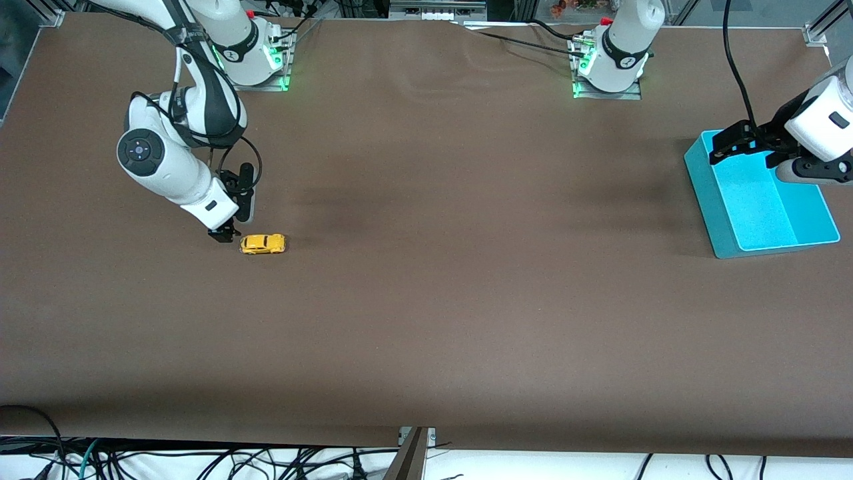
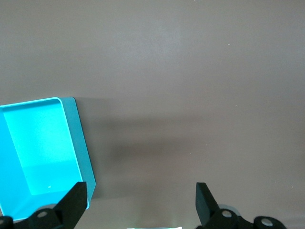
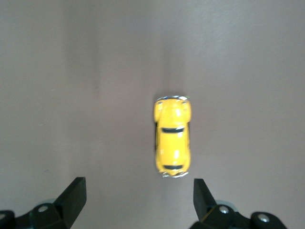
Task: Wind and store yellow beetle car
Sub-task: 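Lower the right gripper over the yellow car and close on it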
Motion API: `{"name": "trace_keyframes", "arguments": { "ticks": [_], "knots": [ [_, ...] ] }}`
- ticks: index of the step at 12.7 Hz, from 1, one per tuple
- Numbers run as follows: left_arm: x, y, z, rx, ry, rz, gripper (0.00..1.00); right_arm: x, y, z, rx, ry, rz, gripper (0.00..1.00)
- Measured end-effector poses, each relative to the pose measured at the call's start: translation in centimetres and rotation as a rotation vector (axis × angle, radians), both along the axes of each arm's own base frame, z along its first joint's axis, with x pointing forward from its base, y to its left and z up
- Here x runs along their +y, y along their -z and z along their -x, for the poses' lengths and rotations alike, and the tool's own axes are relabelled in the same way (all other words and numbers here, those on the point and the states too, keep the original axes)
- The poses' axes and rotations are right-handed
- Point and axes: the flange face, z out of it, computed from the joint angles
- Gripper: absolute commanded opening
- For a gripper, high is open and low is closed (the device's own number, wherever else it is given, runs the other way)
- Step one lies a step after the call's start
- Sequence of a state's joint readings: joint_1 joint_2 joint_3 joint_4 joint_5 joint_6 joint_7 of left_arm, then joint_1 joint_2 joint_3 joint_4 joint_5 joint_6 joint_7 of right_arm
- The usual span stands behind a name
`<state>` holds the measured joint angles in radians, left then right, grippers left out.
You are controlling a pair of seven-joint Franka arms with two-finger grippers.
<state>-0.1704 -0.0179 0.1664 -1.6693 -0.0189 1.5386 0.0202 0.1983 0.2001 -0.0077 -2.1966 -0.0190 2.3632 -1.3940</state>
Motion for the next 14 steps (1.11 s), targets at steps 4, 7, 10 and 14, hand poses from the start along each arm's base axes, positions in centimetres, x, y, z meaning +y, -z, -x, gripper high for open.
{"name": "trace_keyframes", "arguments": {
  "ticks": [4, 7, 10, 14],
  "knots": [
    [-0.1, 0.1, 0.0, 0.002, 0.001, 0.000, 1.00, 1.8, 4.4, -1.0, -0.114, -0.033, -0.034, 0.99],
    [-0.1, 0.2, -0.1, 0.003, 0.001, -0.001, 1.00, 2.3, 8.2, -1.1, -0.134, -0.047, -0.043, 0.99],
    [-0.1, 0.2, -0.1, 0.004, 0.001, -0.001, 1.00, 2.3, 8.8, -1.1, -0.136, -0.090, -0.043, 0.99],
    [-0.1, 0.2, -0.1, 0.004, 0.001, -0.001, 1.00, 2.0, 8.7, -1.2, -0.139, -0.131, -0.040, 0.99]
  ]
}}
